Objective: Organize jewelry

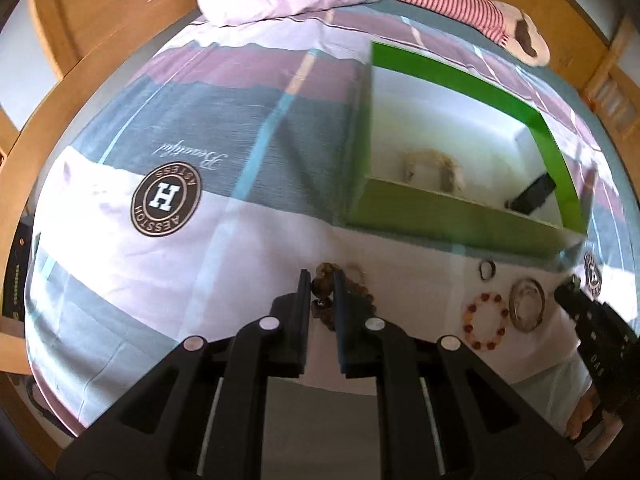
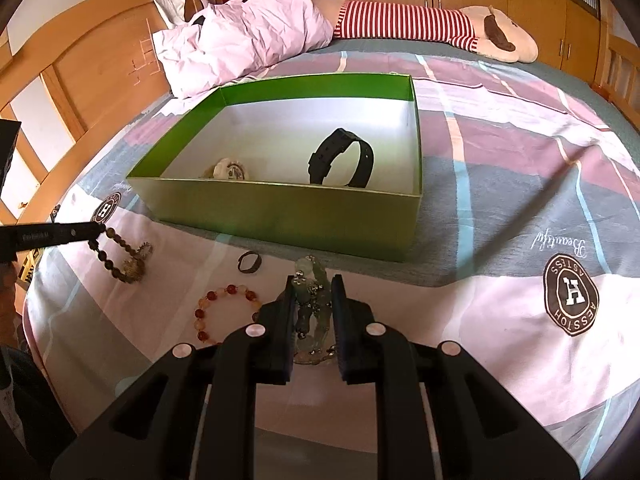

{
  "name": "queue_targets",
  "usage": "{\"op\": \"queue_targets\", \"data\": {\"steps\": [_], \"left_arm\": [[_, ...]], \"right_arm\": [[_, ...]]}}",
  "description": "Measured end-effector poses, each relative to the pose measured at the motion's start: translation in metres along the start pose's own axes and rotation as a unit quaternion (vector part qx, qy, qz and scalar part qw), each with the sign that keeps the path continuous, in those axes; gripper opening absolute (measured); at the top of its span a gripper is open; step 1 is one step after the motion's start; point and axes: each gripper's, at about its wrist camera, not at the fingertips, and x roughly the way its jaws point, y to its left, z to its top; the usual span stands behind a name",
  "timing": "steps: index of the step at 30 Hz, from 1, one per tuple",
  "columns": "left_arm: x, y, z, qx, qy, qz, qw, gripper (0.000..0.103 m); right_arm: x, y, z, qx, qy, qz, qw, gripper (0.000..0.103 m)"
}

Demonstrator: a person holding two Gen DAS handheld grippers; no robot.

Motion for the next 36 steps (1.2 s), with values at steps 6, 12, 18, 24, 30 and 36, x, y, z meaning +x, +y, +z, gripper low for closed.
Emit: {"op": "queue_targets", "data": {"steps": [6,12,18,24,30,36], "left_arm": [[-0.005,-0.008,-0.001,0.019,-0.020,0.001,0.9996,0.011],[-0.017,-0.044,-0.016,0.063,-0.074,0.023,0.9951,0.011],[-0.018,-0.070,-0.031,0.097,-0.096,0.034,0.9900,0.011],[-0.021,-0.076,-0.034,0.106,-0.109,0.024,0.9881,0.011],[-0.019,-0.080,-0.037,0.112,-0.108,0.022,0.9875,0.011],[-0.020,-0.080,-0.037,0.117,-0.112,0.023,0.9865,0.011]], "right_arm": [[-0.001,0.002,0.000,-0.004,-0.004,-0.002,1.000,0.017],[0.002,0.005,-0.003,-0.009,0.002,-0.004,1.000,0.017],[0.005,0.007,-0.004,-0.010,0.007,-0.005,1.000,0.017],[0.006,0.007,-0.004,-0.010,0.008,-0.004,1.000,0.017],[0.002,0.010,-0.004,-0.014,-0.003,-0.004,1.000,0.017],[-0.006,0.017,-0.003,-0.029,-0.019,-0.002,0.999,0.017]]}}
